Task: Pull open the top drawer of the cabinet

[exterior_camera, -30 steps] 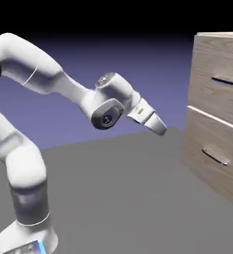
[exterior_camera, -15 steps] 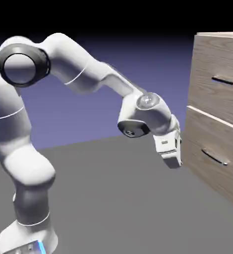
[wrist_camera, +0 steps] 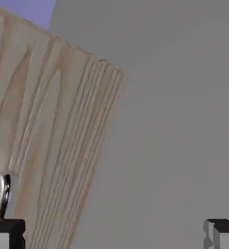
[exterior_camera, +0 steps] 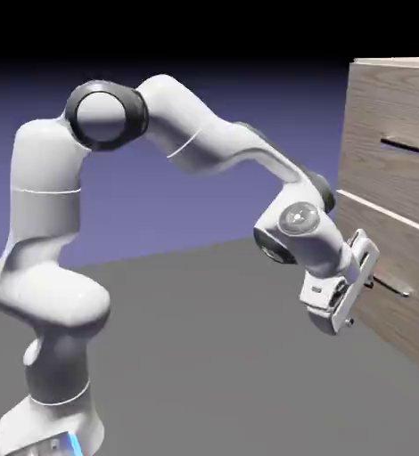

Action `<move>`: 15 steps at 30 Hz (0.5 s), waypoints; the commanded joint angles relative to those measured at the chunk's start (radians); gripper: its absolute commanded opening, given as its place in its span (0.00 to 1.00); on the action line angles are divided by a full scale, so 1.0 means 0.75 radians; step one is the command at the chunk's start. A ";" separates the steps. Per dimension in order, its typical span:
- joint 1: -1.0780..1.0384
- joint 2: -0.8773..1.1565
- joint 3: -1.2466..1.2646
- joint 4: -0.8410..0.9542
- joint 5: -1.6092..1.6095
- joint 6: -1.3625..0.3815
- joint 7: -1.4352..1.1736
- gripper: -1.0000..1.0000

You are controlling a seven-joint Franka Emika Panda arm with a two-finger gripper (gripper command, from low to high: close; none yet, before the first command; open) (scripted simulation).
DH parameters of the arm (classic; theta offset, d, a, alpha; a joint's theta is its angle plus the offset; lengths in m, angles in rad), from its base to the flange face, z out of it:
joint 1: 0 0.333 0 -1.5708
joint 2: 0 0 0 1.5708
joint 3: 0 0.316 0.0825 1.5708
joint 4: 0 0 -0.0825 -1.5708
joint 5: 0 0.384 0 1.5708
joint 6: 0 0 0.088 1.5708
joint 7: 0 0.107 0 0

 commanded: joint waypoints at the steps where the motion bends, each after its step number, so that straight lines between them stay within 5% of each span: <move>1: 0.027 0.032 -0.034 0.023 0.058 -0.008 -0.004 0.50; 15: 0.409 0.481 -0.516 0.348 0.870 -0.113 -0.054 0.50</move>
